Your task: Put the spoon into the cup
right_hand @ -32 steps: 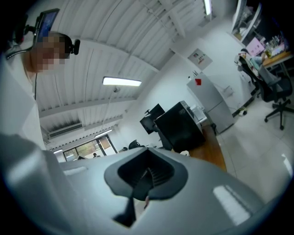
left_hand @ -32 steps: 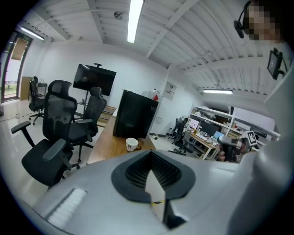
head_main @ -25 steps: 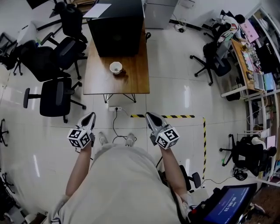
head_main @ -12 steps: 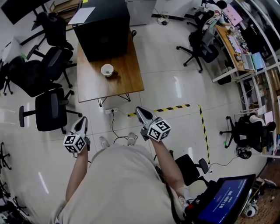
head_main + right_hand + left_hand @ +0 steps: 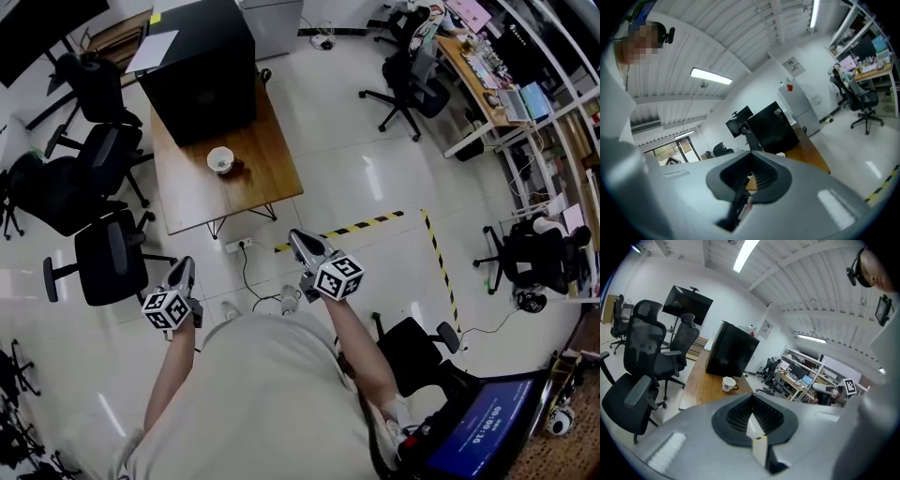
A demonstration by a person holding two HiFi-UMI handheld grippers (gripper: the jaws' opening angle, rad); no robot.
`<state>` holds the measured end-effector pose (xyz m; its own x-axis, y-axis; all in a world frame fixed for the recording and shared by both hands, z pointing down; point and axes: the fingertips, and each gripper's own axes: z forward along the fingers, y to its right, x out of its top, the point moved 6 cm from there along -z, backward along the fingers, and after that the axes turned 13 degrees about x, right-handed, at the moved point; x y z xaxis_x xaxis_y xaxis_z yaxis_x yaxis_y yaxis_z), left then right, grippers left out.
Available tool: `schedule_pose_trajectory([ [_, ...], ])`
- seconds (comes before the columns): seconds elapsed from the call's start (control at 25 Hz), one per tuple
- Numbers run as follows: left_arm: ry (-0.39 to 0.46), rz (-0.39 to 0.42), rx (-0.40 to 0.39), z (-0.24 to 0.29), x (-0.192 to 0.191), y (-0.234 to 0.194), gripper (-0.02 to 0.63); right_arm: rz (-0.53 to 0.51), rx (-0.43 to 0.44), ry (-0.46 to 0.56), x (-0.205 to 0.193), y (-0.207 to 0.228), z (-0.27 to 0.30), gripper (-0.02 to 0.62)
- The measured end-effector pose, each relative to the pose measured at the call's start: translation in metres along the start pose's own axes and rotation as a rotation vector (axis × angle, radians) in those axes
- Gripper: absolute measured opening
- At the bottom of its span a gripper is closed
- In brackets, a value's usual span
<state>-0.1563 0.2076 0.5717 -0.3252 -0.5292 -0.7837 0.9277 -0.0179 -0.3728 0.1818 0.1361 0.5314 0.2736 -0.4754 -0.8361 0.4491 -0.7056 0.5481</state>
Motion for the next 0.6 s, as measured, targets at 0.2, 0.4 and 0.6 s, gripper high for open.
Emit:
schedule_pose_trajectory([
  [0.2, -0.02, 0.001, -0.034, 0.014, 0.002, 0.011, 0.002, 0.029, -0.066, 0.037, 0.001, 0.011, -0.018, 0.003],
  [0.4, -0.045, -0.06, -0.062, 0.024, 0.004, 0.017, 0.002, 0.049, -0.108, 0.063, 0.0, 0.018, -0.03, 0.003],
  [0.6, -0.068, -0.081, -0.052, 0.029, -0.003, 0.022, 0.002, 0.044, -0.119, 0.06, 0.0, 0.028, -0.036, 0.003],
])
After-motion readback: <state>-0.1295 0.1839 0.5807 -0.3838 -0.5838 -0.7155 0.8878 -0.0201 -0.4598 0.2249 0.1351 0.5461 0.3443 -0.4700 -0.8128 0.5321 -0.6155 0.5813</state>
